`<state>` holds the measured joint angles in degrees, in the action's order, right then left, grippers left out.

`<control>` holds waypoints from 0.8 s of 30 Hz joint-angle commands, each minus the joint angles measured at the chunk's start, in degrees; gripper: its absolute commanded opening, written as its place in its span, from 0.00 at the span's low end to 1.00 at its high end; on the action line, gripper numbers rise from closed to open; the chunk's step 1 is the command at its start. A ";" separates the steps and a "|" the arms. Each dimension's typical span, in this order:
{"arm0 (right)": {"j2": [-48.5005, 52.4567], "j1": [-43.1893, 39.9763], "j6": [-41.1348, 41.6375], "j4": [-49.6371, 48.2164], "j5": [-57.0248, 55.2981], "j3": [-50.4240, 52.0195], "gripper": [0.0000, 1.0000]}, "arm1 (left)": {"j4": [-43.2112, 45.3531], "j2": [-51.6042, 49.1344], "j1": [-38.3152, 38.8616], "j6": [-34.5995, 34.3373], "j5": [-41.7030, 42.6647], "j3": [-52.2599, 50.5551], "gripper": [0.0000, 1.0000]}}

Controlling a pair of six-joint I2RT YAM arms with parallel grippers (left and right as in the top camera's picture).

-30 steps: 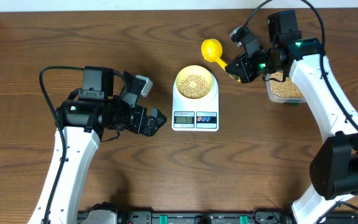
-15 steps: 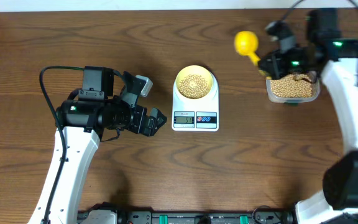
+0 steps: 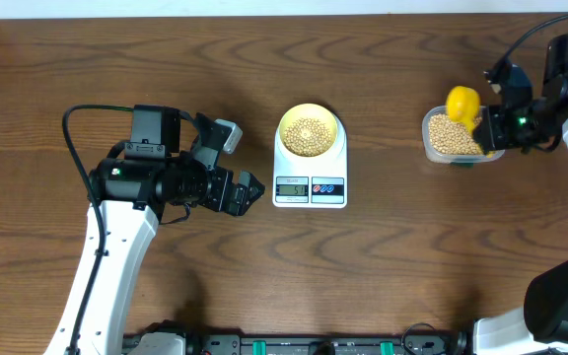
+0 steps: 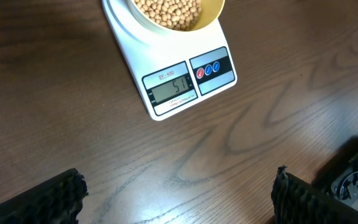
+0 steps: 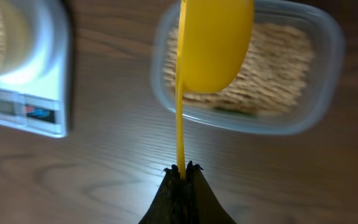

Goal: Scoop item into bowl and weigh 50g on scale

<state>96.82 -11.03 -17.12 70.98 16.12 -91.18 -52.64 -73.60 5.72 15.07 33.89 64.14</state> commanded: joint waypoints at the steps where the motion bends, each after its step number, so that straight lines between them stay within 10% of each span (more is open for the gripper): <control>1: -0.61 -0.07 2.16 -0.07 -11.34 -0.96 0.01 | -0.17 -0.22 -0.28 0.33 -0.48 -0.31 0.98; 9: -0.57 3.67 3.87 -0.13 -25.00 -0.85 0.01 | -0.17 -0.22 -0.28 0.33 -0.50 -0.31 0.98; 24: 0.04 5.03 4.26 -2.84 -18.23 4.90 0.01 | -0.17 -0.22 -0.28 0.33 -0.50 -0.31 0.98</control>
<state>96.86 -6.35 -13.80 68.31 -4.10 -87.68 -52.64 -73.60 5.72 15.07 33.89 64.14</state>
